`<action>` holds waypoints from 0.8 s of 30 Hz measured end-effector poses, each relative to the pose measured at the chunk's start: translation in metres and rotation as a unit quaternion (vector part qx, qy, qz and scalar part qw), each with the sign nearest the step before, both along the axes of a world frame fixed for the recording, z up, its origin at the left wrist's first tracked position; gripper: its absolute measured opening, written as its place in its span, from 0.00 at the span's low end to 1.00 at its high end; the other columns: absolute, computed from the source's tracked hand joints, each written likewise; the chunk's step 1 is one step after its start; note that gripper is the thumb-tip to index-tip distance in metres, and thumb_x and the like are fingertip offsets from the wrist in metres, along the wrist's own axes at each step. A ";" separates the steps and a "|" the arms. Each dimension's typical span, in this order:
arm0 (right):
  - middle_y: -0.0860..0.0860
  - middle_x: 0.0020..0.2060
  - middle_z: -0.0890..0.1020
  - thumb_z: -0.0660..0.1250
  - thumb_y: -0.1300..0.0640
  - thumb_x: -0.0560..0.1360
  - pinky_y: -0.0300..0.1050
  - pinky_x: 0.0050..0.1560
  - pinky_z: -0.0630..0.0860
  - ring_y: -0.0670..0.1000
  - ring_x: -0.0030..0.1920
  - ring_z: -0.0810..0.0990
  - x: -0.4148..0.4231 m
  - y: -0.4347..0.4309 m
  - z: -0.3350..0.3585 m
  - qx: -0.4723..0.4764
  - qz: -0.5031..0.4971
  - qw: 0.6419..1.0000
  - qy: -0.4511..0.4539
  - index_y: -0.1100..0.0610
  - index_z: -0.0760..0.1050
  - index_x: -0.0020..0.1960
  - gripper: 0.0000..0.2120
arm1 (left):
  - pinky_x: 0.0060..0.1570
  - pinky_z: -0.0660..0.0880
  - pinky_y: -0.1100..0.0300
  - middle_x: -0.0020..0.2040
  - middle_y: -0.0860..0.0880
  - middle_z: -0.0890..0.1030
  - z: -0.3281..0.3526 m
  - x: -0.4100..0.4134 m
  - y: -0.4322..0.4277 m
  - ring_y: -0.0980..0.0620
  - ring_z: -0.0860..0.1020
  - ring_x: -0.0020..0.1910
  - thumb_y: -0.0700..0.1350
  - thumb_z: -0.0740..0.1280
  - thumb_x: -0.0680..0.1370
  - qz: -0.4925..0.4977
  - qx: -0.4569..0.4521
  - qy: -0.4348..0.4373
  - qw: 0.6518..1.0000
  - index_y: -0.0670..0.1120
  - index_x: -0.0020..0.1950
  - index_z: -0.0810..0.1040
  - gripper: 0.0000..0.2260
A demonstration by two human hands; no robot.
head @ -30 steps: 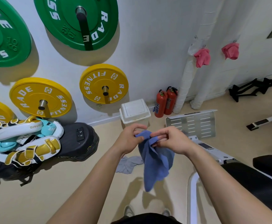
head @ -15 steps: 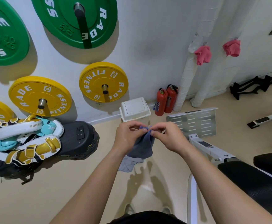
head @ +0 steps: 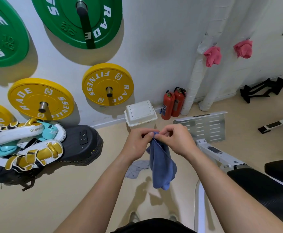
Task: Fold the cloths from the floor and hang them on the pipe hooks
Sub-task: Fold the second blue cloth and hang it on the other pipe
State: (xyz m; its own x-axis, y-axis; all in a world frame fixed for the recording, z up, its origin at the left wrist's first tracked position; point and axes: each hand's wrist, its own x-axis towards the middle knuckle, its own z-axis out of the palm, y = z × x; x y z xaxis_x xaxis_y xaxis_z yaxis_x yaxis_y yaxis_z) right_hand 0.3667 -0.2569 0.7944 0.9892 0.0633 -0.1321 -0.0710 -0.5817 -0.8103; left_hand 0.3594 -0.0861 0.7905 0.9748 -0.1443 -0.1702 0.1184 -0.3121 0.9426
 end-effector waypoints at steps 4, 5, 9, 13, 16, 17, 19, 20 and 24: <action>0.44 0.30 0.81 0.76 0.42 0.68 0.46 0.38 0.79 0.43 0.35 0.79 0.003 0.000 0.002 -0.066 -0.013 0.998 0.004 0.50 0.79 0.34 0.13 | 0.47 0.79 0.66 0.47 0.54 0.86 0.003 0.002 0.004 0.58 0.83 0.49 0.40 0.67 0.80 -0.018 0.002 0.005 1.000 0.51 0.52 0.86 0.09; 0.44 0.30 0.81 0.76 0.40 0.67 0.46 0.37 0.78 0.43 0.36 0.80 0.003 0.001 0.003 -0.082 -0.011 0.997 0.002 0.50 0.79 0.34 0.14 | 0.45 0.79 0.66 0.45 0.53 0.86 0.004 0.003 0.005 0.58 0.83 0.47 0.40 0.68 0.79 -0.015 0.000 0.008 1.000 0.51 0.51 0.86 0.09; 0.43 0.32 0.82 0.77 0.43 0.67 0.44 0.37 0.76 0.41 0.36 0.79 0.003 0.003 0.000 -0.069 0.007 0.998 -0.006 0.48 0.81 0.36 0.10 | 0.41 0.74 0.70 0.42 0.52 0.85 0.006 0.009 0.008 0.63 0.80 0.40 0.38 0.66 0.80 -0.006 0.013 0.009 1.000 0.48 0.48 0.86 0.10; 0.41 0.35 0.84 0.74 0.52 0.71 0.42 0.40 0.76 0.39 0.36 0.78 -0.004 0.003 -0.012 -0.049 0.053 0.997 0.016 0.45 0.83 0.42 0.03 | 0.39 0.69 0.75 0.41 0.57 0.82 0.010 0.025 0.019 0.67 0.77 0.39 0.38 0.64 0.80 0.029 0.096 -0.060 0.993 0.50 0.45 0.83 0.11; 0.43 0.38 0.86 0.70 0.57 0.73 0.46 0.47 0.82 0.42 0.39 0.83 -0.015 0.006 -0.021 -0.039 0.127 0.988 0.079 0.47 0.85 0.46 0.07 | 0.40 0.69 0.74 0.41 0.57 0.81 0.019 0.036 0.030 0.67 0.76 0.40 0.37 0.63 0.81 0.025 0.111 -0.091 0.989 0.47 0.45 0.83 0.11; 0.45 0.38 0.86 0.69 0.58 0.74 0.47 0.48 0.82 0.43 0.38 0.83 -0.017 0.008 -0.023 -0.031 0.150 0.984 0.095 0.48 0.85 0.45 0.08 | 0.40 0.69 0.74 0.41 0.56 0.81 0.022 0.038 0.033 0.66 0.76 0.40 0.37 0.63 0.81 0.016 0.112 -0.095 0.989 0.47 0.45 0.83 0.11; 0.45 0.35 0.85 0.67 0.58 0.74 0.51 0.47 0.81 0.45 0.36 0.82 -0.016 0.011 -0.024 -0.018 0.153 0.984 0.083 0.47 0.83 0.40 0.08 | 0.40 0.68 0.73 0.41 0.56 0.81 0.025 0.040 0.037 0.63 0.76 0.40 0.37 0.63 0.81 -0.009 0.108 -0.098 0.989 0.49 0.43 0.82 0.12; 0.44 0.34 0.84 0.68 0.56 0.74 0.51 0.46 0.81 0.45 0.36 0.82 -0.012 0.012 -0.025 -0.027 0.130 0.989 0.058 0.47 0.81 0.41 0.06 | 0.40 0.68 0.73 0.40 0.56 0.82 0.026 0.040 0.039 0.62 0.76 0.40 0.37 0.63 0.81 -0.020 0.106 -0.098 0.989 0.50 0.42 0.82 0.13; 0.40 0.43 0.76 0.72 0.42 0.71 0.44 0.43 0.76 0.39 0.38 0.74 0.001 0.017 -0.025 -0.072 0.061 0.995 -0.040 0.44 0.75 0.51 0.13 | 0.40 0.68 0.70 0.39 0.57 0.81 0.029 0.033 0.040 0.62 0.76 0.38 0.37 0.63 0.81 -0.040 0.098 -0.095 0.990 0.49 0.43 0.82 0.12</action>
